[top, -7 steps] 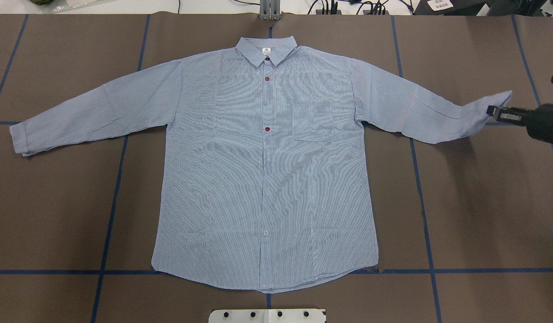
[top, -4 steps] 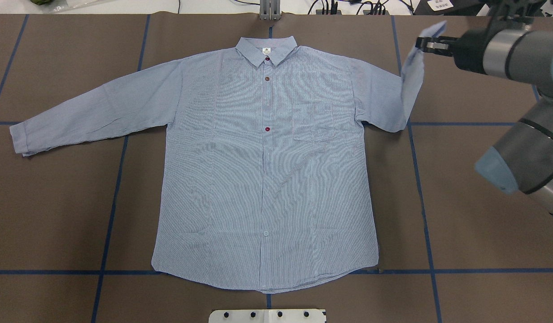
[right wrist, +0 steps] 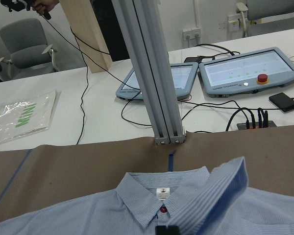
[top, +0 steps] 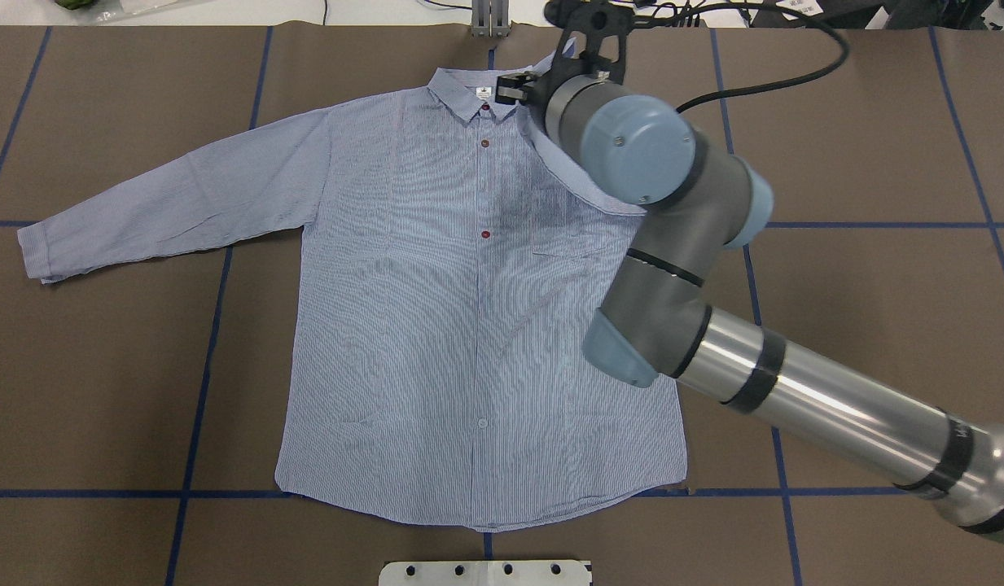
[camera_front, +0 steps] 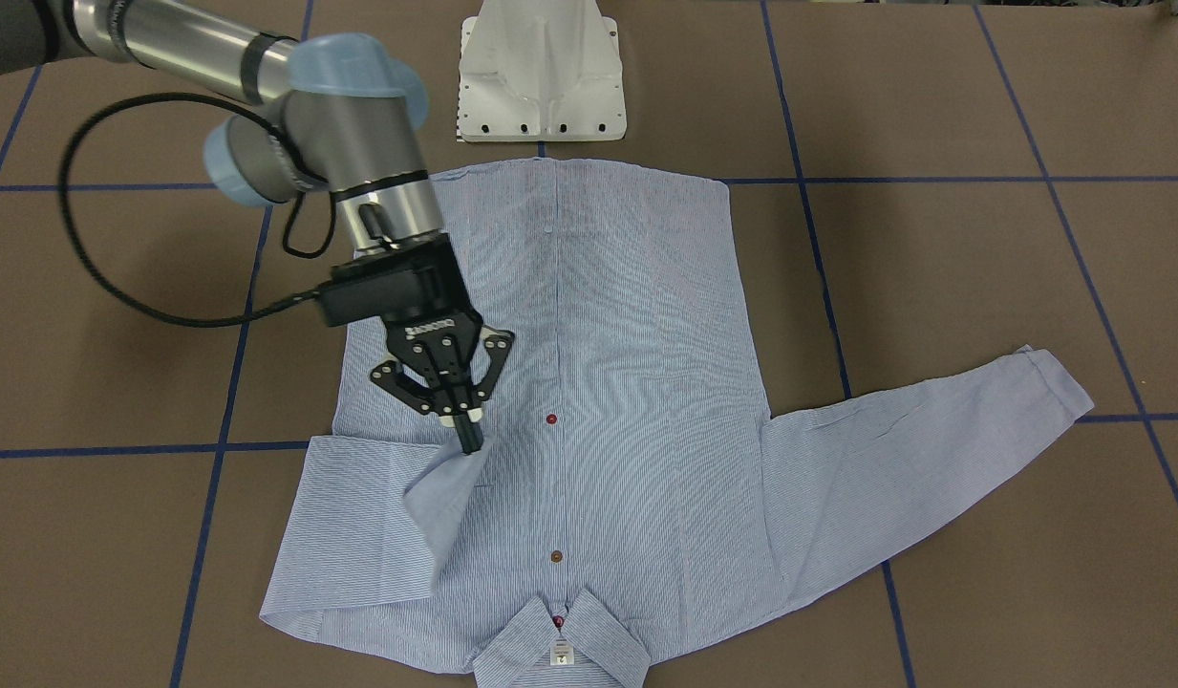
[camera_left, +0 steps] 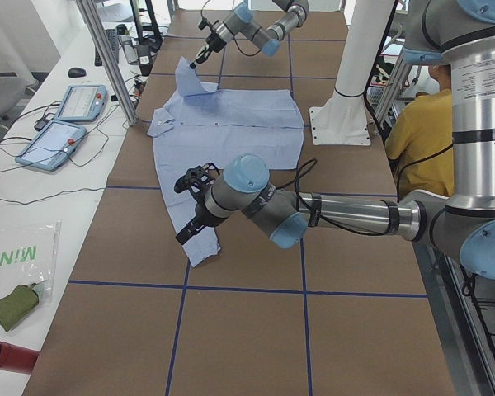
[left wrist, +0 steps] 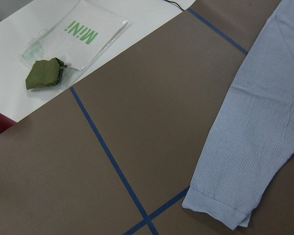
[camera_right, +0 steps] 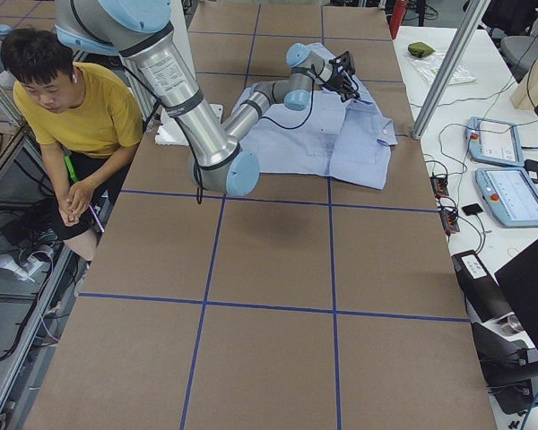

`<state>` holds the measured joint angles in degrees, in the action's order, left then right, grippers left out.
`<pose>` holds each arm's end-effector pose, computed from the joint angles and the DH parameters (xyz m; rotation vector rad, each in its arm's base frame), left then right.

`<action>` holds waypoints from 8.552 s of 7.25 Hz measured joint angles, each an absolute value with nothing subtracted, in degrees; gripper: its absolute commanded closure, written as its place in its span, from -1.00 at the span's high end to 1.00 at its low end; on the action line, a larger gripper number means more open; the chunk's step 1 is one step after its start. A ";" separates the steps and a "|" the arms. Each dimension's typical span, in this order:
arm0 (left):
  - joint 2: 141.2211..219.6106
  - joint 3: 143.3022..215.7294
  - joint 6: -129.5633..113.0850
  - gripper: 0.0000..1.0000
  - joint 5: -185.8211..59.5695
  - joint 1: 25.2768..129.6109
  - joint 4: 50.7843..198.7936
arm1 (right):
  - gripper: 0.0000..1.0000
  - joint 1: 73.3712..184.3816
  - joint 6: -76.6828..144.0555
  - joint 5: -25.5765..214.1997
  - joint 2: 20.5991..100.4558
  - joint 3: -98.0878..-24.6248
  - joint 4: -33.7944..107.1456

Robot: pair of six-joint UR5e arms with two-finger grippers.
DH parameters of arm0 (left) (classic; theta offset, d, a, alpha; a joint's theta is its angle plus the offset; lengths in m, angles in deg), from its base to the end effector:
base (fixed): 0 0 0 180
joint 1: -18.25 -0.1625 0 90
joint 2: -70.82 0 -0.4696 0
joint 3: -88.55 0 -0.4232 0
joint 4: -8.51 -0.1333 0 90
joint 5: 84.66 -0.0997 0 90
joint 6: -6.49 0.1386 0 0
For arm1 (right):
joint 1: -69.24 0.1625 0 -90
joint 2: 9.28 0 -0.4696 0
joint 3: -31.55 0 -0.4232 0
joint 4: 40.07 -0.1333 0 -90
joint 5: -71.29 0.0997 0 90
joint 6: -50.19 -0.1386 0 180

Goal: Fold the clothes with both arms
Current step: 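Lift the cuff with the right gripper and fold it across the shirt front, then release the sleeve and raise the right gripper away from the shirt, then lower the left gripper to the cuff of the other sleeve and grasp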

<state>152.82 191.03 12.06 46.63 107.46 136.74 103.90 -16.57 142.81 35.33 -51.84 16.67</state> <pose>-0.0349 -0.5010 0.6034 0.7425 0.6581 0.3701 -0.5737 -0.6121 0.1729 0.8511 -0.9599 0.3740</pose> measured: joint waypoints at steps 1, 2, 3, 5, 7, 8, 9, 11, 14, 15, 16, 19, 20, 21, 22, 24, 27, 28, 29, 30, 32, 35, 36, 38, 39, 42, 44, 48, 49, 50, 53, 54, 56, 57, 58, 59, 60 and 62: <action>152.82 191.03 12.04 1.00 46.61 107.46 136.74 | -1.00 101.25 -17.76 139.56 31.43 -47.27 17.36; 152.82 191.00 12.03 1.00 46.61 107.44 136.74 | -1.00 99.24 -18.71 138.07 28.41 -43.81 18.61; 152.82 190.97 12.01 1.00 46.59 107.43 136.74 | -1.00 97.69 -19.64 137.21 25.89 -40.60 19.73; 152.82 190.94 11.97 1.00 46.56 107.44 136.74 | -1.00 95.06 -20.27 136.32 21.43 -34.54 20.43; 152.81 190.88 12.02 1.00 46.56 107.45 136.74 | 0.67 93.17 -20.44 136.37 19.08 -31.98 23.85; 152.79 190.83 12.03 1.00 46.56 107.45 136.74 | 0.99 92.65 -20.80 136.62 17.46 -31.61 28.42; 152.79 190.80 12.01 1.00 46.56 107.46 136.74 | 0.99 92.32 -21.94 137.05 15.75 -31.46 32.71; 152.76 190.57 11.93 1.00 46.58 107.46 136.76 | 1.00 92.84 -25.21 141.82 11.28 -31.49 41.53; 152.91 189.94 7.28 1.00 47.29 106.63 141.85 | 1.00 102.96 -25.12 157.64 11.38 -35.50 51.15; 152.82 188.38 6.28 1.00 47.49 105.22 145.93 | 1.00 108.27 -21.09 164.51 15.72 -41.33 52.04; 152.82 186.34 5.32 1.00 47.50 103.77 149.05 | 1.00 112.90 -16.79 170.44 21.89 -49.24 52.52; 152.85 180.81 -11.45 1.00 44.18 96.25 160.41 | 1.00 123.97 -2.47 181.37 44.56 -74.31 53.99; 152.93 177.36 -19.59 1.00 39.91 91.89 167.32 | 1.00 127.17 2.73 183.77 50.53 -78.53 53.99; 153.06 174.14 -26.93 1.00 35.27 87.62 173.65 | 1.00 130.31 7.52 186.20 55.66 -81.26 53.77; 153.22 171.70 -33.21 1.00 31.25 83.94 177.68 | 1.00 133.67 12.19 189.33 60.12 -83.23 53.62; 154.21 168.58 -47.98 1.00 26.11 78.66 180.61 | 1.00 139.25 18.89 194.01 66.46 -85.76 53.54; 156.50 166.72 -52.12 1.00 20.71 72.91 182.67 | 1.00 140.98 20.68 194.98 68.10 -86.64 53.53; 157.25 166.72 -49.72 1.00 21.47 72.60 183.16 | 1.00 141.02 20.72 194.97 68.13 -86.70 53.53; 158.11 167.06 -48.97 1.00 22.77 72.59 183.55 | 1.00 141.04 20.72 194.96 68.15 -86.76 53.53; 158.58 167.78 -50.37 1.00 23.21 72.65 185.33 | 1.00 141.05 20.69 194.95 68.18 -86.91 53.53; 158.82 166.38 -54.10 1.00 23.11 72.64 193.52 | 1.00 141.05 20.66 194.95 68.21 -87.28 53.53; 159.14 161.58 -39.29 1.00 25.31 73.14 196.00 | 1.00 141.05 20.73 194.89 68.08 -87.17 53.53; 158.95 158.46 -36.03 1.00 26.01 74.23 196.09 | 1.00 141.05 20.74 194.87 68.07 -87.15 53.53; 158.48 154.41 -32.12 0.98 27.14 75.83 196.63 | 1.00 141.05 20.75 194.86 68.07 -87.17 53.53; 158.71 153.46 -33.10 0.71 27.24 76.03 196.78 | 1.00 141.05 20.74 194.86 68.06 -87.19 53.53; 159.48 151.86 -44.24 0.53 26.91 76.04 196.72 | 1.00 141.05 20.74 194.79 67.96 -87.28 53.52; 160.12 149.65 -45.93 0.50 25.72 75.90 196.69 | 1.00 141.05 20.74 194.78 67.85 -87.28 53.51; 161.02 148.65 -46.41 0.29 24.05 75.76 196.61 | 1.00 141.05 20.75 194.86 67.85 -87.26 53.52; 161.53 148.55 -46.47 0.29 23.77 75.75 196.57 | 1.00 141.05 20.75 194.86 67.86 -87.22 53.53; 162.04 148.49 -46.82 0.29 23.65 75.70 196.51 | 1.00 141.05 20.74 194.86 67.85 -87.18 53.53; 162.84 148.07 -47.92 0.31 23.54 75.58 196.35 | 1.00 141.05 20.74 194.86 67.81 -87.01 53.53; 162.50 148.23 -47.97 0.31 23.63 75.57 196.36 | 1.00 141.05 20.74 194.86 67.80 -86.97 53.53; 161.91 148.46 -48.13 0.31 23.71 75.58 196.47 | 1.00 141.05 20.75 194.86 67.80 -86.97 53.53; 161.86 148.47 -48.21 0.29 23.70 75.57 196.49 | 1.00 141.05 20.75 194.86 67.77 -87.00 53.53; 161.84 148.41 -48.20 0.12 23.65 75.55 196.50 | 1.00 141.05 20.74 194.86 67.74 -87.01 53.53; 161.82 148.33 -48.14 -0.12 23.61 75.55 196.59 | 1.00 141.05 20.74 194.86 67.73 -87.01 53.53; 161.80 148.28 -48.11 -0.36 23.57 75.55 196.75 | 1.00 141.05 20.74 194.86 67.72 -87.01 53.53; 161.79 148.23 -48.09 -0.56 23.54 75.55 196.85 | 1.00 141.05 20.74 194.86 67.66 -87.01 53.53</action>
